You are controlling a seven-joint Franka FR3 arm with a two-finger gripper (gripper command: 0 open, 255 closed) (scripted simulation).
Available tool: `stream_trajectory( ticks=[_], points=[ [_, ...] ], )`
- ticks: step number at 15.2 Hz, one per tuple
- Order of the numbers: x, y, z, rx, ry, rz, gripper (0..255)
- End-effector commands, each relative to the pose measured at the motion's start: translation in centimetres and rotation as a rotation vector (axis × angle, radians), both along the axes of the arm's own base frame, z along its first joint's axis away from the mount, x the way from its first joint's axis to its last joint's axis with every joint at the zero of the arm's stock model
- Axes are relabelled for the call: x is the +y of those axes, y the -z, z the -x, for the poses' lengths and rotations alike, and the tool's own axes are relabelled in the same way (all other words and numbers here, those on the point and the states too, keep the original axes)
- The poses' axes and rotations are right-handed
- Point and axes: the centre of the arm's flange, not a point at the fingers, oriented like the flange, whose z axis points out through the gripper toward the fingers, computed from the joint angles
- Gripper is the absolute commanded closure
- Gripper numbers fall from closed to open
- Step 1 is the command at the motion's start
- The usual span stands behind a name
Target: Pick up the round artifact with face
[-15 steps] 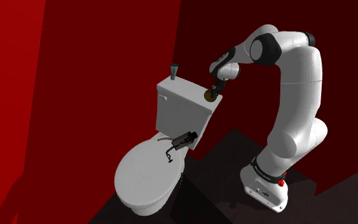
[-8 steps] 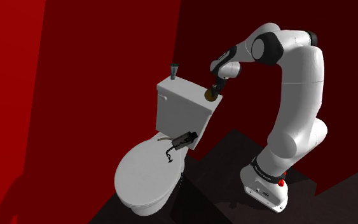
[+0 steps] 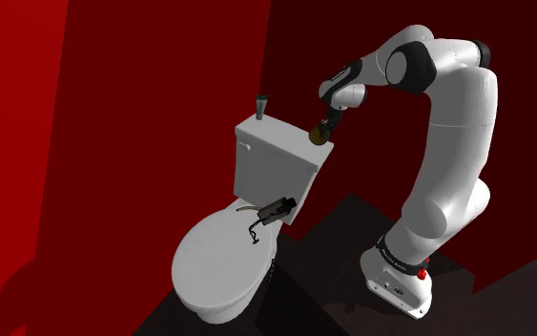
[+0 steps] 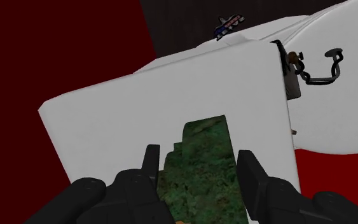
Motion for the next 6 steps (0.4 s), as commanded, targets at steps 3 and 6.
stream_trajectory(
  ticks=[3, 6],
  points=[
    [-0.1, -2.0, 0.0, 0.0, 0.0, 0.0, 255],
    [-0.1, -2.6, 0.0, 0.0, 0.0, 0.0, 255]
  ],
)
